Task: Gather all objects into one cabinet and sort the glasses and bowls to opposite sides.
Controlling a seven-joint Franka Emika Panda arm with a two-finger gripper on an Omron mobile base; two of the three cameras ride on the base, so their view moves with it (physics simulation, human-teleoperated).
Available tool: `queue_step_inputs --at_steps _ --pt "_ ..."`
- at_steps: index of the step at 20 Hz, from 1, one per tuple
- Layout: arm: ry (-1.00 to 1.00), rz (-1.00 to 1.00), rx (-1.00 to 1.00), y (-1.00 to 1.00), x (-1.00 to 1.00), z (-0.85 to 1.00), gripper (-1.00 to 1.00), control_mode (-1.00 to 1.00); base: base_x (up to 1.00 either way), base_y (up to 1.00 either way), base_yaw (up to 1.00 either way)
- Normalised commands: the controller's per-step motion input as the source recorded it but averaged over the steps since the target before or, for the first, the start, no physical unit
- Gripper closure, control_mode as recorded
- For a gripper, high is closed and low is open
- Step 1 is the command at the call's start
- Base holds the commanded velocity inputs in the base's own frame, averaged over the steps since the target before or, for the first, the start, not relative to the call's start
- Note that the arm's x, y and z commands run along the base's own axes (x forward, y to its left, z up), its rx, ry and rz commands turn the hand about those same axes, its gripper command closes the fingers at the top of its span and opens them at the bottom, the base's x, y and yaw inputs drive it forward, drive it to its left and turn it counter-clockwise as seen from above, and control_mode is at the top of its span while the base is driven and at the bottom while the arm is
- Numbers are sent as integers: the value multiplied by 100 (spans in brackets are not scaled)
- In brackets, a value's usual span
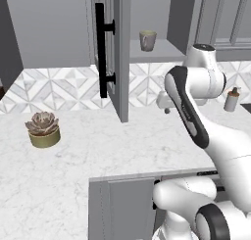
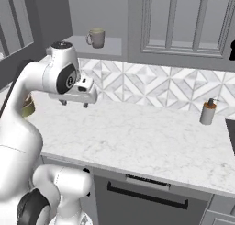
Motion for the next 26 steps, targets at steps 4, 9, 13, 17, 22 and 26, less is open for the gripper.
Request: queue_step_inputs --at_steps 4,9,13,17,22,26 --pt "-18 0 4 0 -62 32 -100 -100 0 0 0" --pt "-21 0 2 1 -22 28 -100 -100 0 0 0" --pt "-14 0 2 4 0 40 -100 -100 0 0 0" --pt "0 -6 5 15 0 75 -100 -100 0 0 0" --pt "1 -13 2 13 0 87 -100 -100 0 0 0" --pt "0 -8 0 22 3 68 -100 -100 0 0 0"
